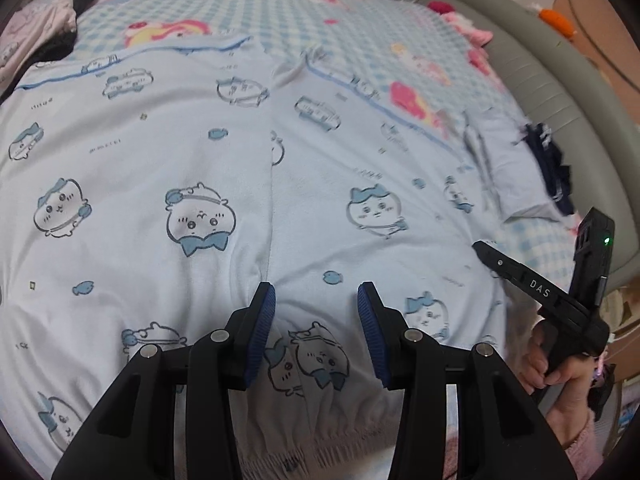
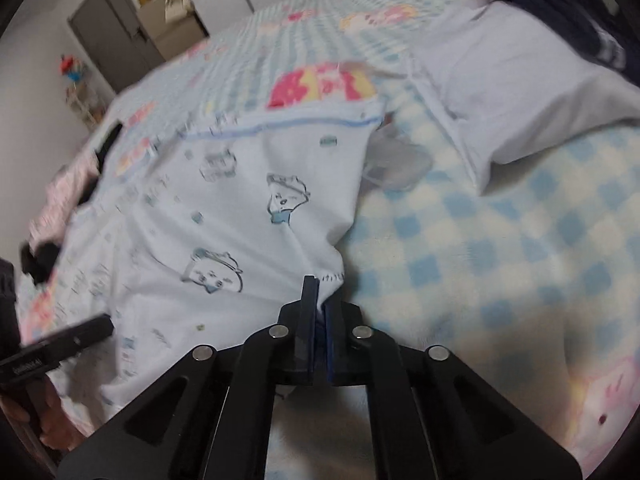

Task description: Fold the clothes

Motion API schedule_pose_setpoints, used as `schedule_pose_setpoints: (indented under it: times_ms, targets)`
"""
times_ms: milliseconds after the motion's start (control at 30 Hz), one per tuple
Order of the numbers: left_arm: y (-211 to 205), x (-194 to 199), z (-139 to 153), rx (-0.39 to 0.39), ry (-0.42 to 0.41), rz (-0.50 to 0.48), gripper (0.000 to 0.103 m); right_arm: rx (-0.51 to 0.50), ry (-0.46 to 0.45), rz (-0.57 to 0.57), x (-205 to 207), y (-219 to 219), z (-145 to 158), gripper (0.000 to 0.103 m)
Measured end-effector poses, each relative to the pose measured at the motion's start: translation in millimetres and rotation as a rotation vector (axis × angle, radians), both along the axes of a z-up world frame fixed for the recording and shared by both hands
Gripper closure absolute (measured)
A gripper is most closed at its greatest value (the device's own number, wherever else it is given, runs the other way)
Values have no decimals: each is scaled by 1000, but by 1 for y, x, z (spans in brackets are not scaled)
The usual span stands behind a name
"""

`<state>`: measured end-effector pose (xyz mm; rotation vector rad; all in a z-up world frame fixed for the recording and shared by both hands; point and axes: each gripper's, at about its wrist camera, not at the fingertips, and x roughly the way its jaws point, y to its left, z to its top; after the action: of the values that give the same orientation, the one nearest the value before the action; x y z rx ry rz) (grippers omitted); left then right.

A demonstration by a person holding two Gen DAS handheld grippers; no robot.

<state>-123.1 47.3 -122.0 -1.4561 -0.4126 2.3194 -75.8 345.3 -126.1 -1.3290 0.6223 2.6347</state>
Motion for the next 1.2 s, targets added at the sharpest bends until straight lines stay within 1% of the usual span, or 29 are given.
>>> schedule_pose_setpoints:
  times_ms: [67,133,167,233,267,300,333,367,400,433,500,567,667,700,767,833,867,900,933,967,1000,1033,1067,1100,1133,1200]
  targets:
    - [-5,1,3,42,4,0,58,-10,45,-51,10,5,13,90]
    - [-6,-3,3,40,-5,2,58,-11,90,-85,17,9,25,86]
    - [-5,-6,3,22,-13,-3,58,-11,96,-79,17,10,30,85]
    - [-2,-14,4,-10,-32,-14,58,9,79,-52,9,10,36,85]
    - [-1,-20,6,-11,-50,-33,58,20,71,-38,5,9,40,85]
    - [-1,-28,10,-14,-64,-52,58,27,57,-31,0,13,41,83]
    - [0,-38,16,-41,-65,-64,58,34,43,-25,-5,16,42,77]
    - [2,-51,25,-91,-55,-62,58,41,29,-18,-10,20,44,72]
    - [3,-65,32,-129,-44,-60,58,36,9,-13,-15,26,43,72]
    - [4,-83,37,-146,-27,-57,58,33,-1,-11,-16,34,44,72]
    - [6,-119,46,-179,4,-51,58,25,-44,-19,-33,46,38,71]
    - [10,-157,44,-191,9,-54,58,-4,-77,-31,-50,54,30,71]
    - [23,-203,33,-209,8,-85,58,-23,-93,-43,-73,61,20,71]
    - [26,-215,28,-207,-1,-97,58,-29,-98,-47,-80,64,17,70]
    - [33,-238,17,-209,-26,-116,59,-44,-105,-55,-92,71,11,65]
    - [38,-251,7,-201,-49,-141,61,-59,-104,-57,-101,77,8,65]
    - [41,-256,2,-194,-58,-155,68,-60,-106,-46,-105,78,7,65]
    - [45,-258,0,-185,-62,-178,77,-61,-108,-35,-109,80,6,64]
    - [50,-258,-2,-184,-60,-204,80,-61,-108,-18,-113,80,4,64]
    - [53,-257,-3,-201,-45,-223,81,-60,-108,-2,-116,80,3,65]
    - [56,-256,-4,-215,-32,-238,84,-50,-101,-2,-117,81,2,65]
    - [58,-255,-5,-228,-20,-252,86,-39,-94,-3,-119,82,1,75]
    - [58,-256,-6,-234,-17,-256,87,-29,-102,-16,-120,86,-3,91]
    - [57,-257,-6,-225,-14,-255,87,-19,-110,-29,-122,90,-7,95]
    - [55,-259,-6,-217,-8,-248,87,2,-109,-42,-121,89,-5,96]
    - [45,-261,2,-213,36,-191,87,45,-107,-67,-120,89,-3,97]
